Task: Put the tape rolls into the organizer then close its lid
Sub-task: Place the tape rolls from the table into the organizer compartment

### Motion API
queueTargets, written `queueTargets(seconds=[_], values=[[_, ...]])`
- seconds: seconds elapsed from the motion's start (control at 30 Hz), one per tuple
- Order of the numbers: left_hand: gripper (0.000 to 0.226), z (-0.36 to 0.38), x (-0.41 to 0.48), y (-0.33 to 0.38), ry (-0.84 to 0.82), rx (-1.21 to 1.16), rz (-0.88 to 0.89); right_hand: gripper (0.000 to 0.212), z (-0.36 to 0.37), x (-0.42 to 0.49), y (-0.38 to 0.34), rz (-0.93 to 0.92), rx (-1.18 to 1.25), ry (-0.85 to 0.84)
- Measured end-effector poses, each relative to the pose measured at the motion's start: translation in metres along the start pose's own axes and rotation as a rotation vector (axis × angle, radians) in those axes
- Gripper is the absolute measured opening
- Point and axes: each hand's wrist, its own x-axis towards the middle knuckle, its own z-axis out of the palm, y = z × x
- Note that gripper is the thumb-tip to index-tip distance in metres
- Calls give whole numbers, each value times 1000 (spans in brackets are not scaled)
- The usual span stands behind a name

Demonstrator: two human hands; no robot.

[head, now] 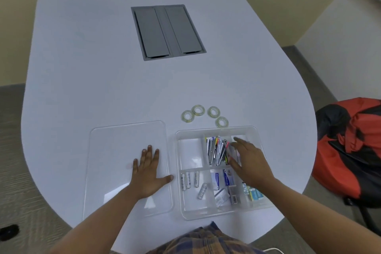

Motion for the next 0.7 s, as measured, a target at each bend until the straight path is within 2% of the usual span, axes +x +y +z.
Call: queueTargets(seconds=[0.1, 0.27, 0.57, 0.7], values=[[115, 3, 7, -5, -104, 86, -1, 37, -12, 28, 2, -32, 53, 21], [115, 5, 7, -7, -129, 135, -10, 37, -24, 74, 13, -70, 48, 19], [115, 9, 6, -5, -107, 132, -14, 46, -10, 142, 28, 262, 245, -186], [110, 7, 7, -5, -122, 149, -23, 49, -6, 158, 28, 363, 182, -232]])
